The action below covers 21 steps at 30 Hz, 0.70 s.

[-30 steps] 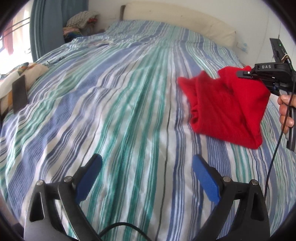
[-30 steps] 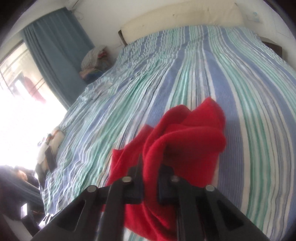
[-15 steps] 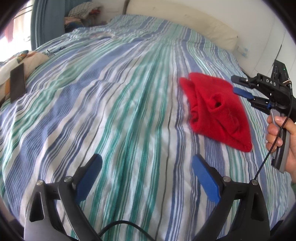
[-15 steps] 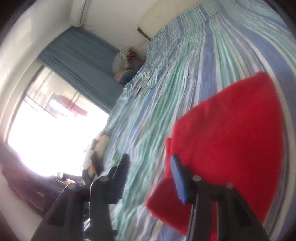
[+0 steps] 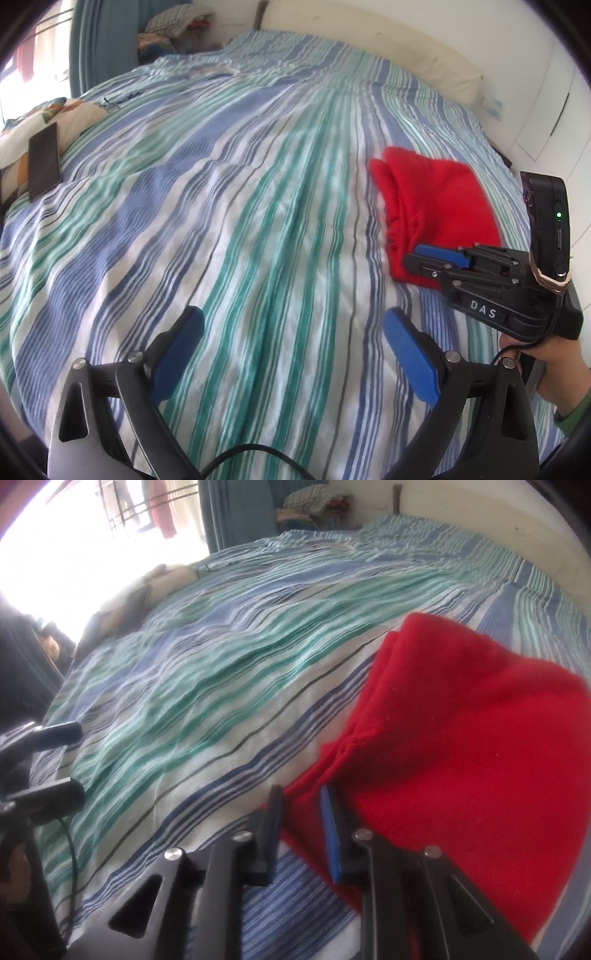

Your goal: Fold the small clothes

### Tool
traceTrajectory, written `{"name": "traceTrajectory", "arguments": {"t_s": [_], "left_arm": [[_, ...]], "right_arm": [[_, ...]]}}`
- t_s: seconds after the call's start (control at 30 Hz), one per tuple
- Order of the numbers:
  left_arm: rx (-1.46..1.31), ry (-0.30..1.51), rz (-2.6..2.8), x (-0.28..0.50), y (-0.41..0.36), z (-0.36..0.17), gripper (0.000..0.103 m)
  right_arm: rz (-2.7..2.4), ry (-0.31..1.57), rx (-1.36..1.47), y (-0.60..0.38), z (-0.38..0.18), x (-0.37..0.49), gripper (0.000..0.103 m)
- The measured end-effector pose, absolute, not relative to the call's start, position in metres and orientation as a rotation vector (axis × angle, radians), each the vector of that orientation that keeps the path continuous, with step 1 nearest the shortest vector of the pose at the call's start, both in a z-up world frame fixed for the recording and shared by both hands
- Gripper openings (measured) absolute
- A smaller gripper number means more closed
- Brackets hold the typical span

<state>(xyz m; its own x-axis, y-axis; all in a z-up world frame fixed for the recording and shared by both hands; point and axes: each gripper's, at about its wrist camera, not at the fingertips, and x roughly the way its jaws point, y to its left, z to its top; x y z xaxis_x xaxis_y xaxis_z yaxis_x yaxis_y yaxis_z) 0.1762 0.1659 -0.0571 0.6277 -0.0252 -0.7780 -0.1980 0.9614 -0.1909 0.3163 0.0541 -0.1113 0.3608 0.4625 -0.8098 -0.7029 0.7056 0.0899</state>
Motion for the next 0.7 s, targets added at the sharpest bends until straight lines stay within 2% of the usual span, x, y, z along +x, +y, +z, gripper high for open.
{"name": "traceTrajectory", "arguments": {"t_s": [0.07,0.13,0.17,0.37,0.43,0.53,0.7], "left_arm": [[-0.266,0.886,0.094,0.175,0.165,-0.056,0.098],[-0.262,0.882,0.090,0.173,0.164,-0.054,0.098],[-0.261,0.881,0.089,0.173,0.164,-0.054,0.098],[-0.254,0.886,0.091,0.173,0.159,-0.055,0.098],[-0.237,0.886,0.096,0.174,0.155,-0.057,0.098],[-0.195,0.877,0.117,0.174,0.147,-0.059,0.098],[-0.148,0.876,0.116,0.174,0.139,-0.061,0.098]], "right_arm": [[0.765,0.892,-0.295,0.046,-0.097,0.307,0.027],[0.782,0.845,-0.303,0.035,-0.083,0.291,0.039],[0.787,0.825,-0.298,0.031,-0.075,0.284,0.041],[0.630,0.724,-0.288,-0.023,-0.063,0.259,0.044],[0.552,0.751,-0.241,-0.043,-0.070,0.269,0.050],[0.584,0.926,-0.187,-0.051,-0.105,0.286,0.052],[0.610,0.883,-0.339,-0.035,-0.094,0.244,0.053]]}}
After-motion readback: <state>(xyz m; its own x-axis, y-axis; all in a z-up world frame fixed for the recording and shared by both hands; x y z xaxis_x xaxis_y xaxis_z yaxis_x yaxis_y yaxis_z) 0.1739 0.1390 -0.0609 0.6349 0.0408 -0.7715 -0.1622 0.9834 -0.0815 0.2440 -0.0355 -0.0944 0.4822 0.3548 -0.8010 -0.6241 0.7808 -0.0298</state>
